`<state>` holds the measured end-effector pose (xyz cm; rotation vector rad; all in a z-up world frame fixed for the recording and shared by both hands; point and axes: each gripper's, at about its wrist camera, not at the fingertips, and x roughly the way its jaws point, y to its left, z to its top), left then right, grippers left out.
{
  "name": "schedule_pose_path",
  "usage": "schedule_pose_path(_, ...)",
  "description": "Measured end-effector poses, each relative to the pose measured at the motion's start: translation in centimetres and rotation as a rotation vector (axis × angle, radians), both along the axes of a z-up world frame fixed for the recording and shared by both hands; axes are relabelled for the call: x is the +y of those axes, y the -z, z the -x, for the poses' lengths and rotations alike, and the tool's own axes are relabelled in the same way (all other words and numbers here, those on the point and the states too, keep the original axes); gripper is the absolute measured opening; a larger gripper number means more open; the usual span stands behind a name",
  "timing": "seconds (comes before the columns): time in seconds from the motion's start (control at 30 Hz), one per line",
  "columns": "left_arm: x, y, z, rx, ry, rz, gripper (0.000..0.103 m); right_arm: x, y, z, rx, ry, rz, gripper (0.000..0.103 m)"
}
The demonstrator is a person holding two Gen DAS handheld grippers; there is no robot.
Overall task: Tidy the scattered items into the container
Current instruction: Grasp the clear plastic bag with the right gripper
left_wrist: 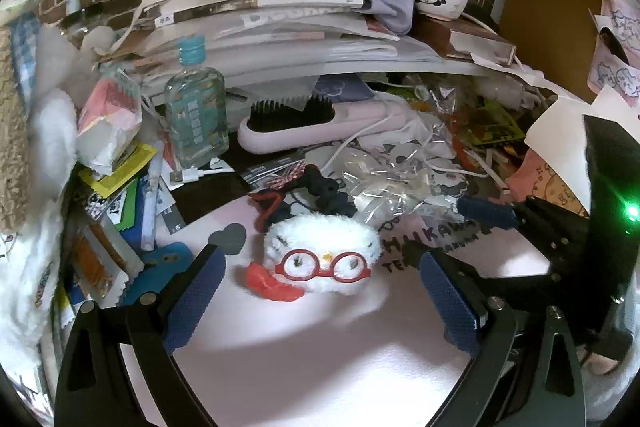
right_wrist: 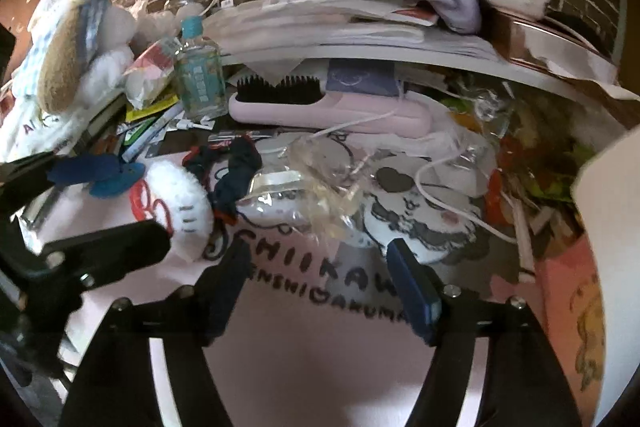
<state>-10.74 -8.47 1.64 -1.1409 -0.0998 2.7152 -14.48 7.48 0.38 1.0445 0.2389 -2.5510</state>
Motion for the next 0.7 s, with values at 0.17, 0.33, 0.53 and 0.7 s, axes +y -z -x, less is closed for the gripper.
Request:
schedule_pose_path(0.17,-0.5,0.3,0.3,-0.005,-0.006,-0.020,0.098,-0.9,0.4,1.1,0.011,-0.013,-0.019,0.068)
schedule_pose_path(0.33,-0.7,0.2,0.6,-0.005,-0.010,-0.046,0.098,-1.4,0.7,1.9,-0.018,-0.028,-0.009,0.066)
schedule_pose_path(0.53,-1.2,-0.8,1.1,0.006,-0.039,-0.091,0.098,-1.8,0.6,2.4,-0.025,-0.015,-0.031,0.066)
schedule_pose_path(0.7,-1.9,-1.3,1.4,0.011,-0.078,-0.109,0.098,-2.2,0.8,3.2,-0.047,-0.015,-0.048,0.054)
